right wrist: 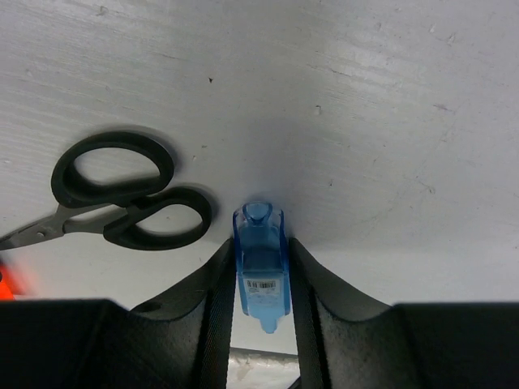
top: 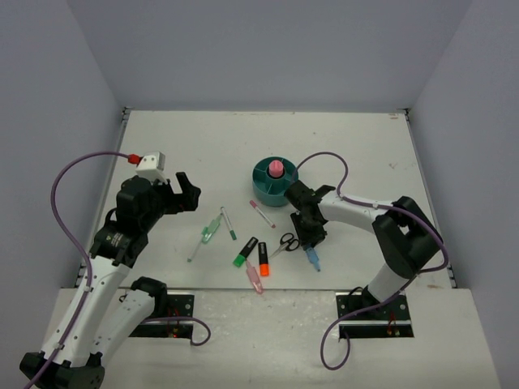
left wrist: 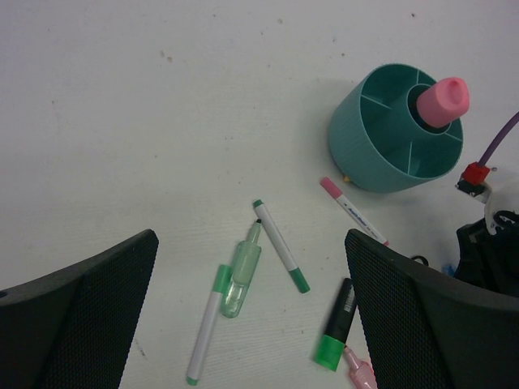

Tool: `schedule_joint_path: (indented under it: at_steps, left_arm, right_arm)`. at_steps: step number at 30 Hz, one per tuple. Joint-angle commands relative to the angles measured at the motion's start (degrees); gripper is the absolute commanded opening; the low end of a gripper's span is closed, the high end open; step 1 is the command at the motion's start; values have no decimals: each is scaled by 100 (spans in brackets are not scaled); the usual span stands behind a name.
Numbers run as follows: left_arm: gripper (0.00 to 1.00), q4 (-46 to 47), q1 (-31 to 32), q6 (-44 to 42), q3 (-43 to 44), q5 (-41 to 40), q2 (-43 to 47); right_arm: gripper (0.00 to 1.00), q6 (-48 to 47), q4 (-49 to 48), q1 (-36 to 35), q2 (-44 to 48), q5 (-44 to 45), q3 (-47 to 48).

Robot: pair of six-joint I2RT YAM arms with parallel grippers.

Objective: Sort the stationery into containers
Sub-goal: Pick up the pen from the center of the board.

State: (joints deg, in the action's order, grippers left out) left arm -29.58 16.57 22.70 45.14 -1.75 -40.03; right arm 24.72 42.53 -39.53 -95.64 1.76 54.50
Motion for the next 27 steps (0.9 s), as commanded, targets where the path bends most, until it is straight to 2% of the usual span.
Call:
schedule_joint_path:
  at_steps: [1,6,11,17,22,23,27]
  left_arm:
    - [100,221,26,-196,-49,126,-1]
    - [100,233,31,-196,-42,131,-23]
    - [100,231,33,-196,-47,131,2]
    - [100,239,31,-87,-8,240,34]
    - [100,544,31,503,-151,1636,172]
    - [100,1036,31,806,-328,2154,314]
    - [100,2198,110,1738,-1012,3213,446]
  right_arm:
    - [29,181,-253,-29,-102,-62,-17]
    - [18,215,-336,-38,275,-110,-170]
    - [1,182,-331,-186,703,-122,-205]
    - [0,95,208,-577,1320,403,77]
    - [0,-332,205,-1173,1820,588,341]
    - [0,-507,77,-1471,1963,592,406]
    - [0,-819,-345,-2449,2156,833,608]
